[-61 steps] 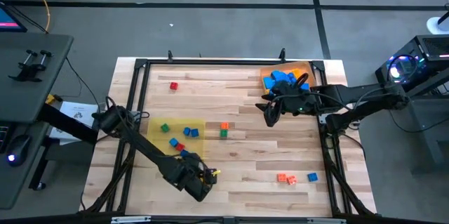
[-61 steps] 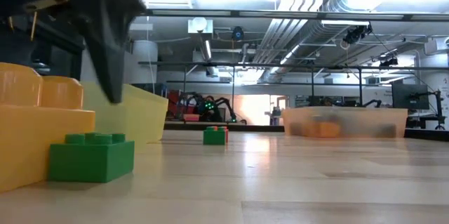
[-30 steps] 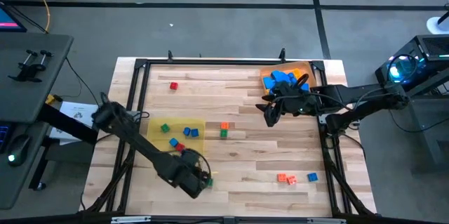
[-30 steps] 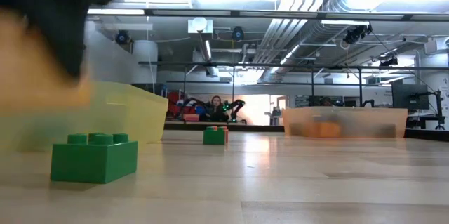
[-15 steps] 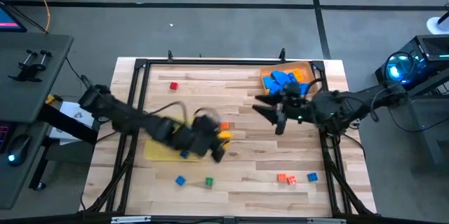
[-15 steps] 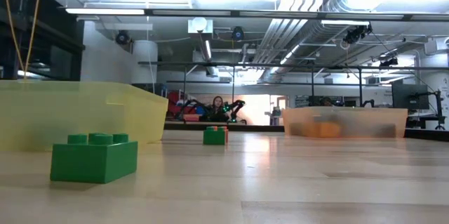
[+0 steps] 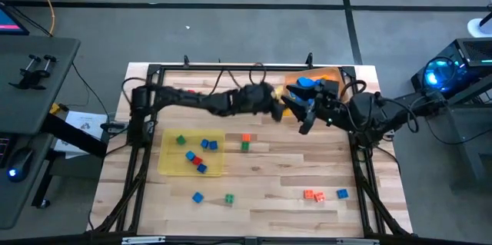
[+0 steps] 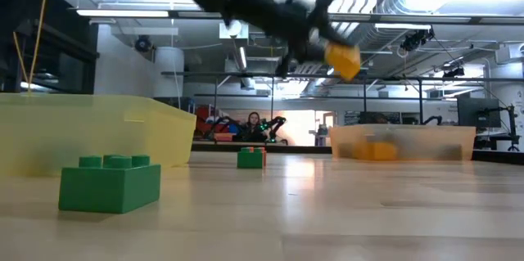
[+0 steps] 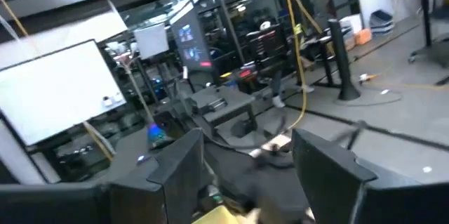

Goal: Sort blocks by size
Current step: Put the large yellow 2 stud game piece into the orange bin, then put the small orange 4 stud game piece into the yellow bin

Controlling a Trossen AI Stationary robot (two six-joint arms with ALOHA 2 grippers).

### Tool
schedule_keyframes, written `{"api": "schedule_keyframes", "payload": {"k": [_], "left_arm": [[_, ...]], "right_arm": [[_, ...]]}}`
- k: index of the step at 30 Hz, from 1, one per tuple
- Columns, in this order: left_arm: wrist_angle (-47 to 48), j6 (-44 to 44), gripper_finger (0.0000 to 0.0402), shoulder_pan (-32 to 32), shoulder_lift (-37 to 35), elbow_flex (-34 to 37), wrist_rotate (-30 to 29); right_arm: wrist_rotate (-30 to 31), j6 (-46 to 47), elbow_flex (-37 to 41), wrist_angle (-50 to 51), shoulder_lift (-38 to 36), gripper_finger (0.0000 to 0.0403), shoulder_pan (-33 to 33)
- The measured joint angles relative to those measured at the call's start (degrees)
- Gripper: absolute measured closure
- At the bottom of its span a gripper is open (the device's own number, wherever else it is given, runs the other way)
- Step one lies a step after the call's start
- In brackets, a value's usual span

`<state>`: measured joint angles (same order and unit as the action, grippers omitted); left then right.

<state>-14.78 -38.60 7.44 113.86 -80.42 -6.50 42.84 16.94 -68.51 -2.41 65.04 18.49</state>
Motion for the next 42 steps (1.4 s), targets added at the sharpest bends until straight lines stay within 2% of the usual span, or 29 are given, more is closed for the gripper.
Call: {"api": "schedule_keyframes", "payload": {"k": [8, 11, 14, 17, 21, 25, 27, 30, 35, 38, 40, 42], "left_arm": [[-7.38, -9.01, 0.0307, 11.01, 5.62, 0.02, 5.2], [-11.8, -9.14, 0.0307, 14.05, 6.29, -0.07, 5.88], [-10.9, -7.84, 0.0307, 16.52, 7.21, -2.37, 6.66], [-5.76, -5.14, 0.0307, 18.2, 9.65, -8.37, 10.66], [2.77, 2.52, 0.0307, 18.36, 14.41, -20.7, 16.31], [10.15, 9.4, 0.0307, 17.45, 20.05, -32.05, 17.7], [10.42, 10.94, 0.0307, 17.12, 22.47, -35.42, 17.73], [9.83, 12.41, 0.0269, 16.46, 25.06, -38.68, 15.09], [9.45, 15.21, 0.0158, 16.07, 26.68, -39.85, 14.32], [9.13, 15.14, 0.0106, 16.16, 26.58, -39.85, 14.35], [11.32, 14.67, 0.0083, 16.62, 25.63, -39.85, 16.73], [14.64, 12.45, 0.0072, 17.51, 24.13, -39.84, 22.87]], "right_arm": [[-0.67, -1.94, 0.0, -0.01, 0.0, 0.0192, -3.48], [-1.08, -2.0, 0.0, 0.01, 0.0, 0.0192, -4.43], [-1.27, -2.0, 0.0, 0.11, 0.0, 0.0192, -5.45], [-1.28, -1.76, 0.0, 0.35, 0.0, 0.0192, -6.89], [-1.23, 1.71, 0.0, 0.49, 0.0, 0.0192, -8.83], [-1.21, 2.52, 0.0, 0.58, 0.02, 0.0192, -9.61], [-1.21, 2.52, 0.0, 0.6, 0.02, 0.0192, -9.59], [-1.23, 2.85, 0.0, 0.58, 0.02, 0.0192, -9.59], [-1.22, 3.99, 0.0, 0.63, 0.11, 0.0192, -9.59], [-1.21, 3.68, 0.0, 0.93, 0.13, 0.0192, -9.59], [-1.23, 3.62, 0.0, 1.16, 0.13, 0.0192, -9.59], [-1.23, 3.54, 0.0, 1.9, 0.13, 0.0192, -9.59]]}}
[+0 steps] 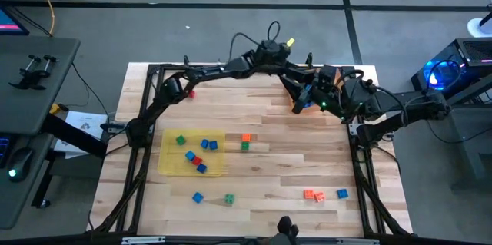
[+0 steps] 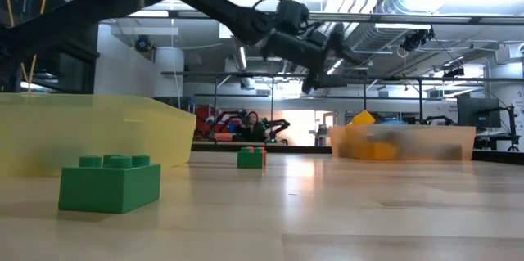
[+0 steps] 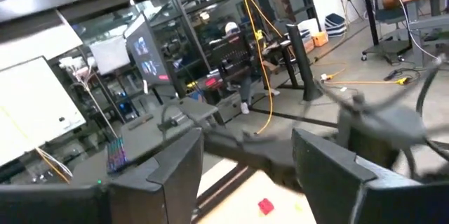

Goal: Sort blocks by size
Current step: Put the small orange 4 stud game piece into the yellow bin

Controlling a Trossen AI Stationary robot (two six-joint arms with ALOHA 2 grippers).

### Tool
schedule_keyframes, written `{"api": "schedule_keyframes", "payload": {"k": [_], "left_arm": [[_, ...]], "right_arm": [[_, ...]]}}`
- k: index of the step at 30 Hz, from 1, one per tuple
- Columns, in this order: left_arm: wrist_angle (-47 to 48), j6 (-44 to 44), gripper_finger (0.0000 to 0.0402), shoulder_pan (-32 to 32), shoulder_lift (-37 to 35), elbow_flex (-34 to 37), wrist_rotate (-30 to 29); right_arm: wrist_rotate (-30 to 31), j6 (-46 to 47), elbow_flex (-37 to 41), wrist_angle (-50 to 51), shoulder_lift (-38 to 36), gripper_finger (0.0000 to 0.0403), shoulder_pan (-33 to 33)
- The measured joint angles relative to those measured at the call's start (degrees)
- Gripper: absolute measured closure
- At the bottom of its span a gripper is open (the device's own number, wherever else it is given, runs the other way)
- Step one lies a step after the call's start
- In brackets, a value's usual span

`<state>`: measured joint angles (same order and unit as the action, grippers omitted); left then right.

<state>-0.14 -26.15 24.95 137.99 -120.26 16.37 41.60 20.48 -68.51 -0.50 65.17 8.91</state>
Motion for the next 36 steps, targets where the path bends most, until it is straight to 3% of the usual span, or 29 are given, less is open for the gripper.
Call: {"api": "schedule_keyframes", "payload": {"k": [2, 5, 7, 10, 16, 18, 20, 23, 25, 28, 36], "left_arm": [[5.35, -3.05, 0.007, 1.19, -2.11, 0.0, 9.15], [13.9, -0.84, 0.0071, 2.24, -5.3, 0.9, 22.63], [20.15, 3.52, 0.0071, 1.7, -8.66, 3.9, 25.6], [21.96, 8.98, 0.0071, -0.41, -16.69, 12.39, 23.68], [-0.14, 5.36, 0.0071, -4.44, -38.68, 41.0, 12.99], [-8.31, 1.9, 0.0071, -5.33, -45.67, 50.51, 8.5], [-15.12, -1.0, 0.0071, -5.84, -52.97, 58.9, 3.98], [-19.52, -3.01, 0.0071, -5.92, -61.64, 67.74, -2.26], [-19.51, -2.91, 0.0071, -5.79, -65.95, 71.21, -4.63], [-19.2, -0.86, 0.0071, -5.61, -70.65, 73.34, -6.42], [-19.26, 4.95, 0.0071, -5.46, -73.73, 73.69, -6.83]], "right_arm": [[0.0, -0.46, 0.0, 1.62, 0.0, 0.0192, 0.11], [-0.23, -0.64, 0.0, 5.4, -0.12, 0.0192, 0.5], [-0.33, -1.29, 0.0, 8.37, -0.63, 0.0192, 0.64], [-0.55, -0.3, 0.0, 13.68, -2.83, 0.0192, 0.65], [-6.44, 10.55, -0.06, 34.34, -8.3, 0.0192, 0.61], [-12.81, 17.69, -0.08, 43.25, -8.05, 0.0192, 0.76], [-23.12, 23.08, -0.09, 50.44, -5.46, 0.0192, 2.25], [-36.57, 26.42, -0.07, 55.83, 1.66, 0.0192, 7.93], [-41.2, 26.13, -0.02, 58.14, 6.85, 0.0192, 12.41], [-43.13, 24.33, -0.02, 58.91, 14.5, 0.0192, 18.74], [-46.89, 27.61, 0.0, 49.5, 30.53, 0.0192, 29.67]]}}
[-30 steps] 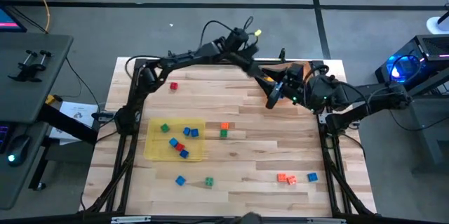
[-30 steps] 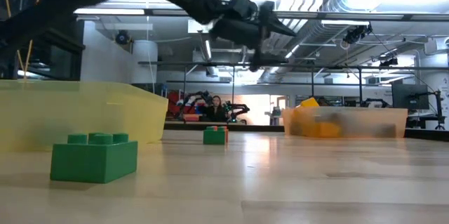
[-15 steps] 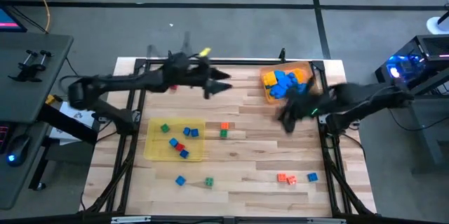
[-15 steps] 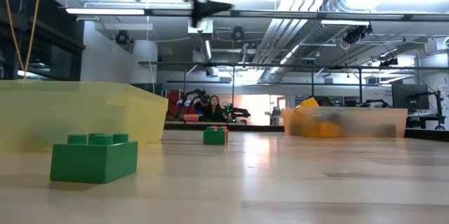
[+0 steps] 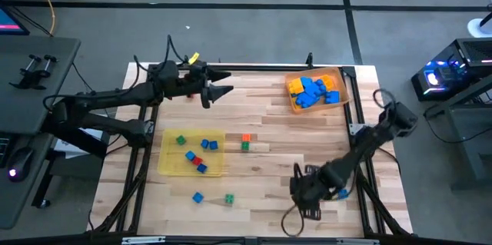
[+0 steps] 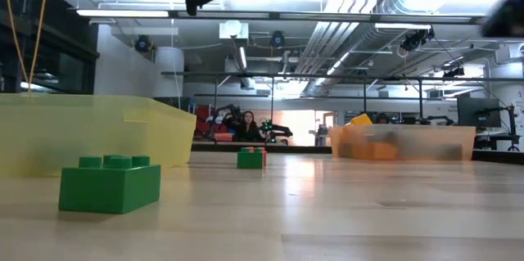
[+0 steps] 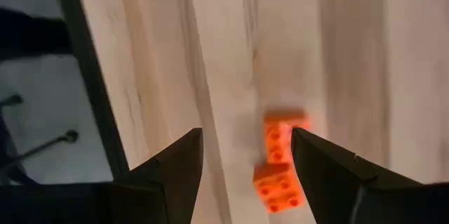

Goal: Sort blocks by size
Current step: Put the small orange 4 stud game piece into the yellow bin

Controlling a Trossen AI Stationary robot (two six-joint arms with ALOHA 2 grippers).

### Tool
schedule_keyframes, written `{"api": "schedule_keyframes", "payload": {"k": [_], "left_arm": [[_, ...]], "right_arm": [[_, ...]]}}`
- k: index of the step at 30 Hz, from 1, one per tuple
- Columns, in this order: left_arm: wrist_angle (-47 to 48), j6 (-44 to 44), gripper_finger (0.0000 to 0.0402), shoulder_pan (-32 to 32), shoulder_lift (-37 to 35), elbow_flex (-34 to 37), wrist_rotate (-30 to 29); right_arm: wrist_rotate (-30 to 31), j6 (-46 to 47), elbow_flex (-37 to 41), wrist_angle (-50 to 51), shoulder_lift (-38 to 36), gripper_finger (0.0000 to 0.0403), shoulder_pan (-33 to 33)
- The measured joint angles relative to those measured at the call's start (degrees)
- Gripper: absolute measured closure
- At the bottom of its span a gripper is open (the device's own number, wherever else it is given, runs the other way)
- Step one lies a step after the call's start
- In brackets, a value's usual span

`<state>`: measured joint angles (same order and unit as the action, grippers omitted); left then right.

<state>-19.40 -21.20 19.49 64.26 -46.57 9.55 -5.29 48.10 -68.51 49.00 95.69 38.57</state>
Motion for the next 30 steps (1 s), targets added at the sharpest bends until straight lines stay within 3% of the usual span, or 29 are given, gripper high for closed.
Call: {"api": "schedule_keyframes", "payload": {"k": [5, 12, 18, 23, 30], "left_arm": [[1.98, 0.73, 0.0071, 0.0, 0.17, 0.03, 0.21], [5.4, 1.3, 0.0071, 0.0, 0.18, 0.03, 0.23], [7.3, -2.19, 0.0071, -0.02, 0.21, 0.03, 0.37], [9.7, -2.77, 0.0071, -0.02, 0.21, 0.03, 0.39], [10.84, -3.85, 0.0071, -0.02, 0.21, 0.03, 0.39]], "right_arm": [[0.98, 5.77, 0.0, 3.53, 3.65, 0.0192, 3.58], [5.75, 2.99, 0.0, 5.55, 6.09, 0.0192, 3.74], [4.36, -0.08, 0.0, 4.3, 7.09, 0.0191, 3.31], [-0.94, -0.13, 0.0, 4.34, 7.09, 0.0176, 2.16], [0.64, -0.99, 0.0, 4.58, 7.09, 0.0141, 2.29]]}}
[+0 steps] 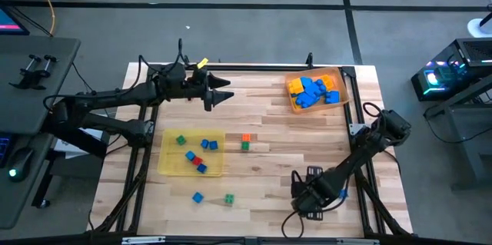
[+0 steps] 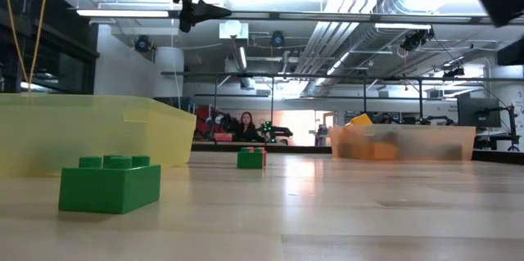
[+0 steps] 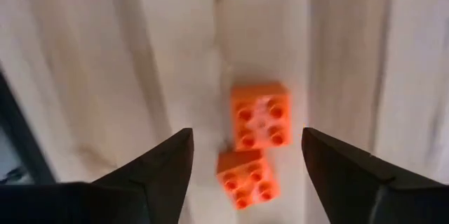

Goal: Sort blocks by size
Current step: Put the small orange 4 stud game piece into the yellow bin

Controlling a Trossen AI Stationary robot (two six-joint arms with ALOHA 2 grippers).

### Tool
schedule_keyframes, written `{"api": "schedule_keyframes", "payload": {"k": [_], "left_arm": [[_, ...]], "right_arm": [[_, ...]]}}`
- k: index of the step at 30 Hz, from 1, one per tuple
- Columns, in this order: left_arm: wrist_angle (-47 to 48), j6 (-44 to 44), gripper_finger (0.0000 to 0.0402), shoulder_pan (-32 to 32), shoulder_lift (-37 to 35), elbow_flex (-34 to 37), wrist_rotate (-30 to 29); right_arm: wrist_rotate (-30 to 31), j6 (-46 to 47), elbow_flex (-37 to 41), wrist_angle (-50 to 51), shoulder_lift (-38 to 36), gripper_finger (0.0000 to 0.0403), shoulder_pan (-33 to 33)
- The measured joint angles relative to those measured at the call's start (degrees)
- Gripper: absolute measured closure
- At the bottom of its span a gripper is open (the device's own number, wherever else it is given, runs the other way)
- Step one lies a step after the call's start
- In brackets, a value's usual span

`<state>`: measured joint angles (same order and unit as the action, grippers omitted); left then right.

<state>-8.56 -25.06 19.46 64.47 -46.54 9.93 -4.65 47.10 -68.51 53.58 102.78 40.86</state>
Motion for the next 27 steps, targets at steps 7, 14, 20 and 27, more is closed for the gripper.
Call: {"api": "schedule_keyframes", "payload": {"k": [7, 14, 20, 27], "left_arm": [[0.01, 0.07, 0.0071, 0.0, 0.0, 0.0, 0.0], [0.25, 0.1, 0.0071, 0.0, 0.0, 0.0, 0.0], [0.24, 0.13, 0.0071, 0.0, 0.0, 0.0, 0.0], [0.2, 0.13, 0.0071, 0.0, 0.0, 0.0, 0.0]], "right_arm": [[3.11, -2.52, 0.0, 0.23, 0.0, 0.0134, -0.04], [3.7, -2.59, 0.0, -1.64, 0.04, 0.0134, 0.11], [1.99, -3.47, -0.02, -2.08, 4.05, 0.0134, 0.11], [0.57, -4.1, -0.35, -2.14, 7.71, 0.0134, 0.07]]}}
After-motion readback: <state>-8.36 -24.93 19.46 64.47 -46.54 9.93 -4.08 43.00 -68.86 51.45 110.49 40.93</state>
